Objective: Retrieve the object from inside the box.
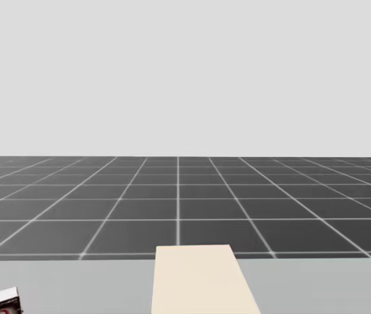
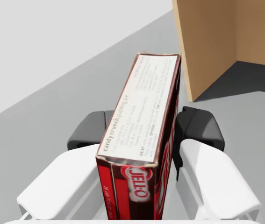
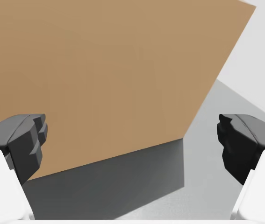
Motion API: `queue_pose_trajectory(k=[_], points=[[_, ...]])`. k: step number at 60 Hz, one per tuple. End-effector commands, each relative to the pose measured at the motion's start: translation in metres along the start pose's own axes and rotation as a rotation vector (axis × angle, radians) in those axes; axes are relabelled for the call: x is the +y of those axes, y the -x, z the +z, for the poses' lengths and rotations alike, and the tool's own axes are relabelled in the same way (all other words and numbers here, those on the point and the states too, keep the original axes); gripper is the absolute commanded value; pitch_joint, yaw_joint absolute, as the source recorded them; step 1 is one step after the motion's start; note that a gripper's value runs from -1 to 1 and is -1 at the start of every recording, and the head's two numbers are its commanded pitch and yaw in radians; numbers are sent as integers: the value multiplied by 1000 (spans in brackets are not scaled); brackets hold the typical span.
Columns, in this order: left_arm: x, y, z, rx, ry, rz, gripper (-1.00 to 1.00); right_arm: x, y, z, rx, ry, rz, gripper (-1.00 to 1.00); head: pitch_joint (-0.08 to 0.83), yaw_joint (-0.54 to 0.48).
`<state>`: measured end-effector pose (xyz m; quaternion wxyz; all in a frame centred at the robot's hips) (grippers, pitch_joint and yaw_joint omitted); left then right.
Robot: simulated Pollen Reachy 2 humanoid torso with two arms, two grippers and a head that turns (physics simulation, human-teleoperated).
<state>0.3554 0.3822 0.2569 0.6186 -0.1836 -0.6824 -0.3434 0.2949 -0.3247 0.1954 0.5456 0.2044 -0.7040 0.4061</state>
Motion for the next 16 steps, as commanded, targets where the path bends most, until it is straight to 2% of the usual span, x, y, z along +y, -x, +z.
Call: queue_pose_trajectory(k=[1, 4, 10, 12, 16], points=[[28, -48, -17, -36, -44, -62, 1000, 0, 0, 0, -5, 4, 3, -1000, -25, -26], [32, -57, -23, -41, -46, -63, 1000, 0, 1, 0, -10, 13, 8, -1000, -24, -26], [40, -78, -37, -42, -54, -90, 1000, 1, 2, -1, -11, 19, 15, -1000, -22, -25], [44, -91, -45, -49, -64, -110, 1000, 1, 2, -1, -14, 24, 20, -1000, -22, -26], [48, -110, -54, -69, -74, -125, 1000, 1, 2, -1, -15, 27, 23, -1000, -22, -27]])
